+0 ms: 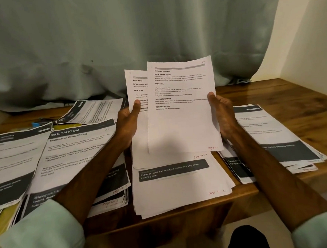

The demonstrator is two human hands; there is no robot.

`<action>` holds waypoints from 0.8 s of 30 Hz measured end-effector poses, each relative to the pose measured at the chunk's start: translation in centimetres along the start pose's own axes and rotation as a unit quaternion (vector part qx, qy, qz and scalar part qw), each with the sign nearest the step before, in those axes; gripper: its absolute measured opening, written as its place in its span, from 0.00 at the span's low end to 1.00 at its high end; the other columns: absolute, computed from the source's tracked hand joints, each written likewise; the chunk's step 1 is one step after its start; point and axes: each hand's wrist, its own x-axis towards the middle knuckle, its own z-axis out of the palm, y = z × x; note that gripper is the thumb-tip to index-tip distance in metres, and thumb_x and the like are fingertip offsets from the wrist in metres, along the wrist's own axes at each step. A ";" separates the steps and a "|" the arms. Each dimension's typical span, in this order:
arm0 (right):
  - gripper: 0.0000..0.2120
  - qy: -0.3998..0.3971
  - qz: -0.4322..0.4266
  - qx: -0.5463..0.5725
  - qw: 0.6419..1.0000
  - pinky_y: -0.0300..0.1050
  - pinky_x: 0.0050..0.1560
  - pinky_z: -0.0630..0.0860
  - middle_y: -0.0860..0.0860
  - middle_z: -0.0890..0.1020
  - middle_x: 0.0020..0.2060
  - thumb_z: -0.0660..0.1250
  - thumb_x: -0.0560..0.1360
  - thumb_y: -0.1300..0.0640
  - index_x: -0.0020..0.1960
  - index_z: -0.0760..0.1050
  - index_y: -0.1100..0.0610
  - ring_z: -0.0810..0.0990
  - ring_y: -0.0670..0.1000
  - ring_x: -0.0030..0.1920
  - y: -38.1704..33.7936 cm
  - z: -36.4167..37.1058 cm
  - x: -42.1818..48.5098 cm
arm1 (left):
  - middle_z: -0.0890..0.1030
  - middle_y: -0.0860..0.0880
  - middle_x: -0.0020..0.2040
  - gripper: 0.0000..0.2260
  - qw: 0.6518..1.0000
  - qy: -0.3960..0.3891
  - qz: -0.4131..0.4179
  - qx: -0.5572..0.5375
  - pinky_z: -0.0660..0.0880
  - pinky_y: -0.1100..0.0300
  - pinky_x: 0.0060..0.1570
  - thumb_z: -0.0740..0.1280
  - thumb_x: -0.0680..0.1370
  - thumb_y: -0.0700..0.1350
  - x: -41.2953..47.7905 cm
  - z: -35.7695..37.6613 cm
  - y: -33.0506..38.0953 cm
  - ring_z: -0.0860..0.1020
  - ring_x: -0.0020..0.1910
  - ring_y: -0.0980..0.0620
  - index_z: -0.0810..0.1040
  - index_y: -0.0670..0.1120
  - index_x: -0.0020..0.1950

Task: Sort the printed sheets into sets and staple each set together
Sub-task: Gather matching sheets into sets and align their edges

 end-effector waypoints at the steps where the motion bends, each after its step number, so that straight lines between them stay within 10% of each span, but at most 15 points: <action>1: 0.09 0.003 -0.002 -0.003 1.000 0.37 0.39 0.80 0.51 0.85 0.48 0.64 0.83 0.54 0.48 0.77 0.57 0.85 0.48 0.43 0.0 0.0 0.0 | 0.86 0.53 0.52 0.19 1.000 0.000 0.001 0.003 0.80 0.63 0.46 0.63 0.84 0.57 0.0 0.0 0.0 0.85 0.46 0.58 0.82 0.46 0.64; 16: 0.09 -0.007 -0.019 0.013 1.000 0.36 0.39 0.81 0.50 0.84 0.47 0.64 0.84 0.54 0.47 0.77 0.56 0.85 0.48 0.42 -0.1 0.0 -0.5 | 0.85 0.51 0.57 0.19 1.000 -0.014 0.012 -0.005 0.79 0.64 0.46 0.62 0.84 0.57 0.0 0.0 -0.1 0.85 0.49 0.56 0.81 0.45 0.65; 24: 0.12 -0.033 -0.019 0.028 0.999 0.37 0.38 0.81 0.55 0.85 0.52 0.62 0.84 0.55 0.57 0.77 0.64 0.87 0.49 0.43 -0.1 -0.2 -0.6 | 0.86 0.52 0.57 0.17 0.999 -0.025 0.022 -0.021 0.79 0.48 0.63 0.63 0.83 0.57 -0.2 -0.1 -0.2 0.85 0.54 0.52 0.81 0.49 0.64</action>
